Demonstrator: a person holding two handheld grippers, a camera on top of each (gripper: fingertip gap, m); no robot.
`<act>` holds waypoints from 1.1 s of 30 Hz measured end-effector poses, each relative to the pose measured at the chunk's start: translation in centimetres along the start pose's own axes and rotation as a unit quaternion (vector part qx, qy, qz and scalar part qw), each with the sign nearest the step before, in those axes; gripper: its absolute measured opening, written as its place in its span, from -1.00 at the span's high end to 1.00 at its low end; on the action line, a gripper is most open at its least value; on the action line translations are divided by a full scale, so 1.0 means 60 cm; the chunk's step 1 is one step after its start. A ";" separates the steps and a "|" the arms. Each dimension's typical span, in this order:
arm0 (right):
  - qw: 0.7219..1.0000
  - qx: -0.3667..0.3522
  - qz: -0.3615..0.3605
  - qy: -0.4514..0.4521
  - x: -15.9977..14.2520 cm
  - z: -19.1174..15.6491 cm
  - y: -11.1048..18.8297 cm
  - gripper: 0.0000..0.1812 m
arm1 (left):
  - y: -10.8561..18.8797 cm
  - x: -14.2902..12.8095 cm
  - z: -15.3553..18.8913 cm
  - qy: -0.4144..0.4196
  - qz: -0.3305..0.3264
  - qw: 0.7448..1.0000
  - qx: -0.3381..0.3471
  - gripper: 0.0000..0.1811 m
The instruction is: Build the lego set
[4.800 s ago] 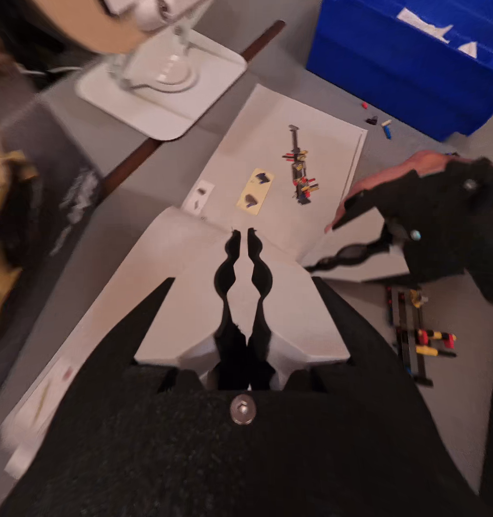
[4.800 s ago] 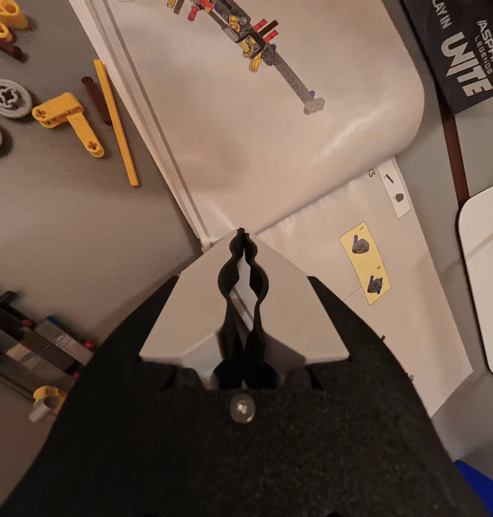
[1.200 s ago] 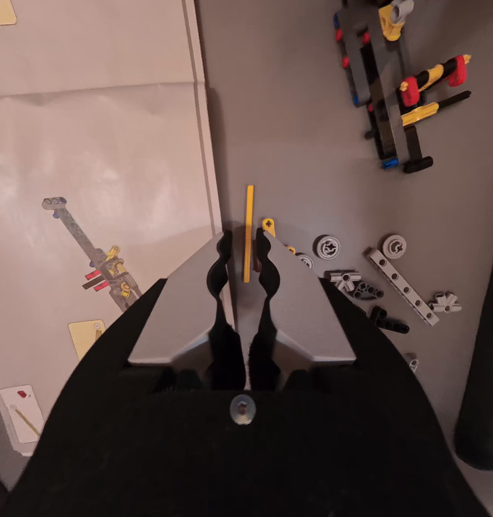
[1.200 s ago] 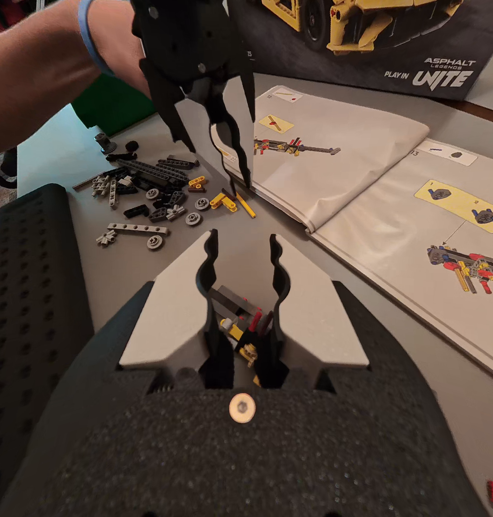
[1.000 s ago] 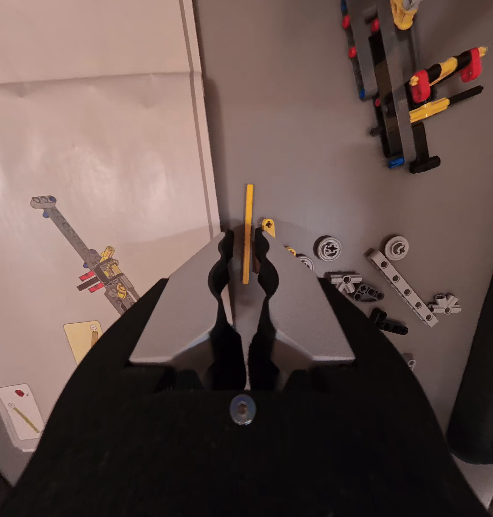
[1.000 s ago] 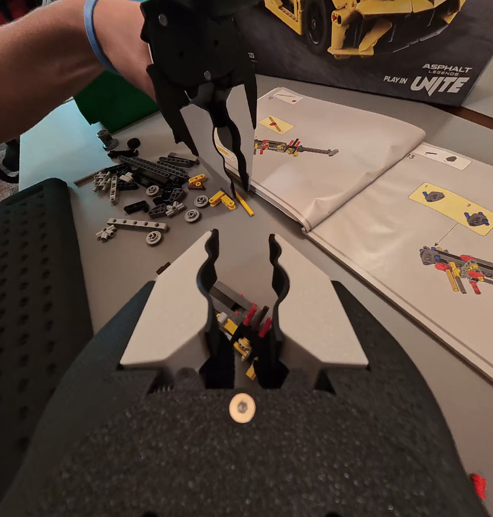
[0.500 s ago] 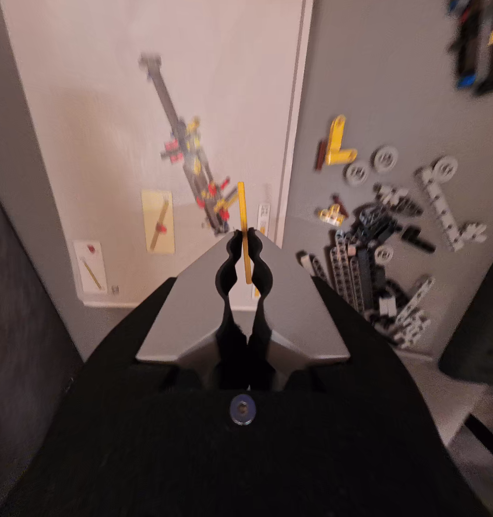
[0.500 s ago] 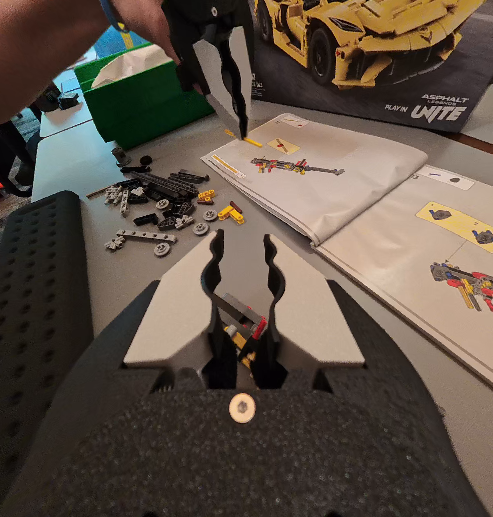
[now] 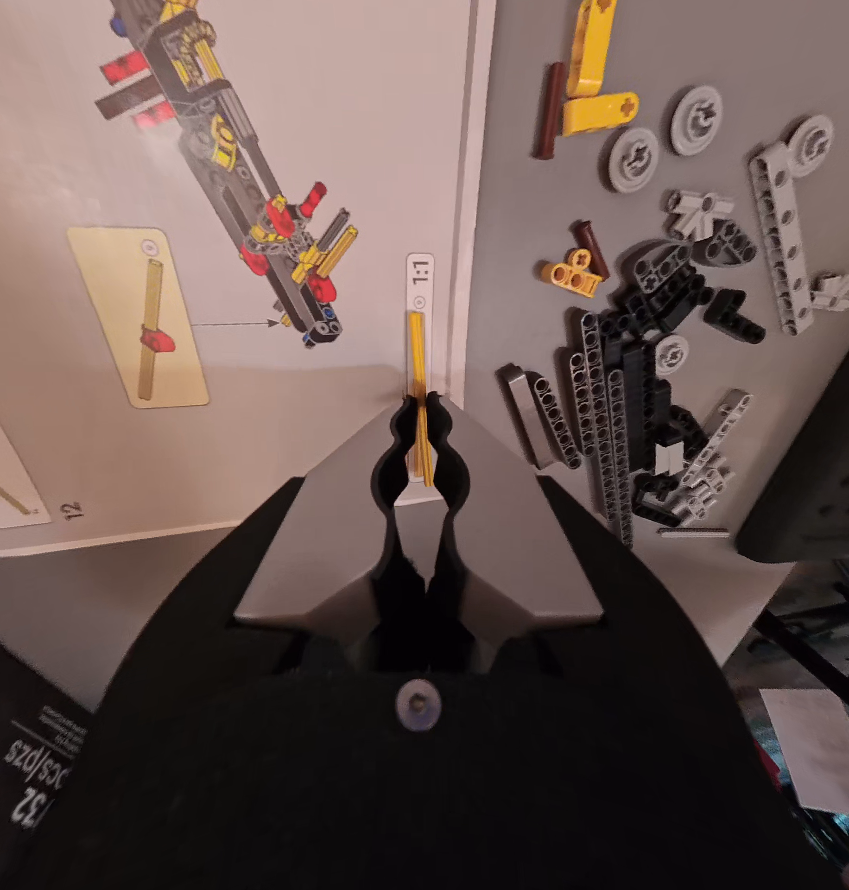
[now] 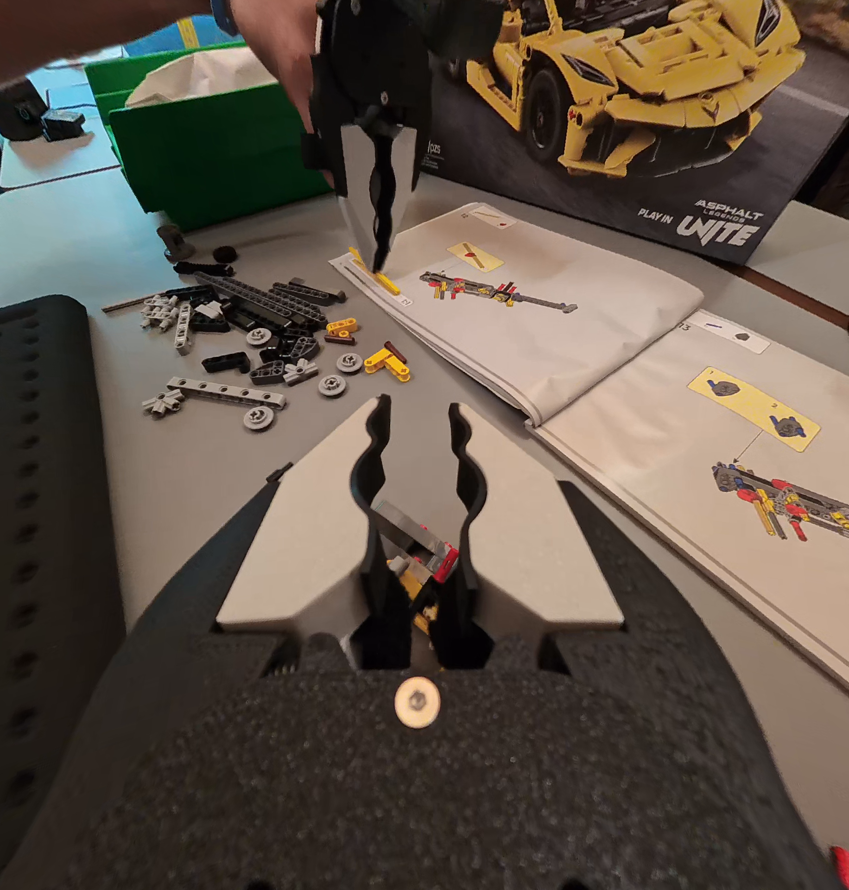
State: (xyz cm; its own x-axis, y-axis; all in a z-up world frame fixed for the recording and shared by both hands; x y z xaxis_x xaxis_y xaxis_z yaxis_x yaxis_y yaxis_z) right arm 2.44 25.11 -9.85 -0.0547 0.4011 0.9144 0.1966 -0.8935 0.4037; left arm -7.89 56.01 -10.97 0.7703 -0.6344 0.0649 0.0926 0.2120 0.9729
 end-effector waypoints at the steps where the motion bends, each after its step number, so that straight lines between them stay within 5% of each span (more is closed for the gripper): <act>1: 1.000 0.000 0.002 -0.002 0.000 0.001 0.000 0.74 | -0.002 0.000 0.000 -0.001 0.001 1.000 -0.007 0.98; 33: 0.999 0.005 -0.036 -0.007 -0.014 0.004 -0.009 0.74 | -0.010 0.006 -0.002 -0.039 -0.033 0.999 -0.005 0.98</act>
State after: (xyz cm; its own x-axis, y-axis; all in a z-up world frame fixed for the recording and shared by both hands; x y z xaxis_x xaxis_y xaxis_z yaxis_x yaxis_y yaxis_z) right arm 2.59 25.28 -10.85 -0.0555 0.4663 0.8829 0.2032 -0.8605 0.4672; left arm -7.57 55.74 -11.57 0.7111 -0.7029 0.0187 0.1484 0.1760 0.9731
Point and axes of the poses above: each gripper's, where its closed fingertips meet, y back along the fingers, x out of its top, z = x × y across the jaws, the point moved 10 cm from there along y, back along the fingers, and after that the axes turned 2 degrees about -z, right-handed, at the moved point
